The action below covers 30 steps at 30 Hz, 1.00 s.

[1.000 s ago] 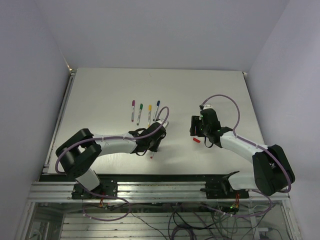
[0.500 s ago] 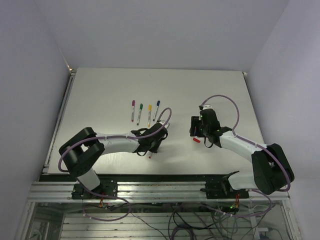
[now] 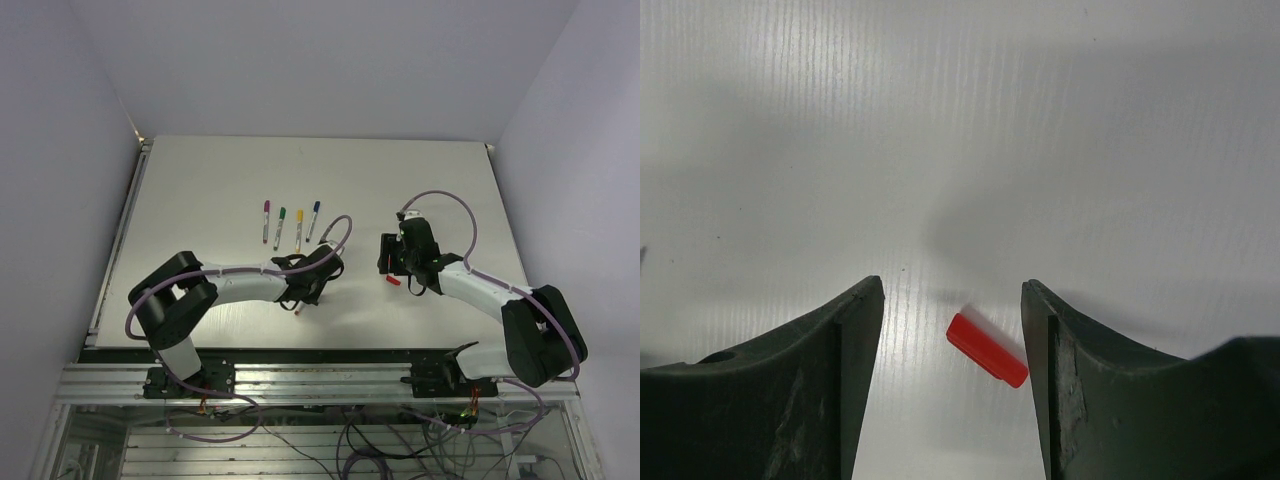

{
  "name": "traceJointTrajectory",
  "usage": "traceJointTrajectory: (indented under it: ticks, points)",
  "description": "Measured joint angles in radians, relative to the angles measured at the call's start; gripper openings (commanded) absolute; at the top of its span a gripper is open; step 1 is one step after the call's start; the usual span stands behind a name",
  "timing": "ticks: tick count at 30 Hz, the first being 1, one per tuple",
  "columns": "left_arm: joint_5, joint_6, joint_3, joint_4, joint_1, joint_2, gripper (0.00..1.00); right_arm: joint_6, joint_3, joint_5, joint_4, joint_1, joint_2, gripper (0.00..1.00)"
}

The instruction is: Insert the pens into the pen caps

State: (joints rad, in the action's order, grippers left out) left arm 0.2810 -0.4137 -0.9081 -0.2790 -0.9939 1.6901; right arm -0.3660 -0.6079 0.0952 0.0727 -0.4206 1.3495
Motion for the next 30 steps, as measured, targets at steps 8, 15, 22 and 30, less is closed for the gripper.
traceJointTrajectory:
  ticks: [8, 15, 22, 30]
  points:
    - [-0.006, 0.021, -0.022, -0.003, 0.000, 0.017, 0.07, -0.021, -0.001, -0.023, 0.031, 0.000, 0.003, 0.56]
    - [-0.020, 0.040, -0.033, -0.004, 0.000, 0.022, 0.07, -0.034, -0.002, -0.024, 0.093, 0.000, 0.006, 0.56]
    - [-0.032, 0.046, -0.035, -0.003, 0.000, 0.022, 0.07, -0.034, -0.003, -0.019, 0.129, 0.000, 0.032, 0.56]
    - [-0.041, 0.048, -0.035, -0.002, 0.000, 0.022, 0.07, -0.033, -0.011, -0.016, 0.128, -0.001, 0.050, 0.53]
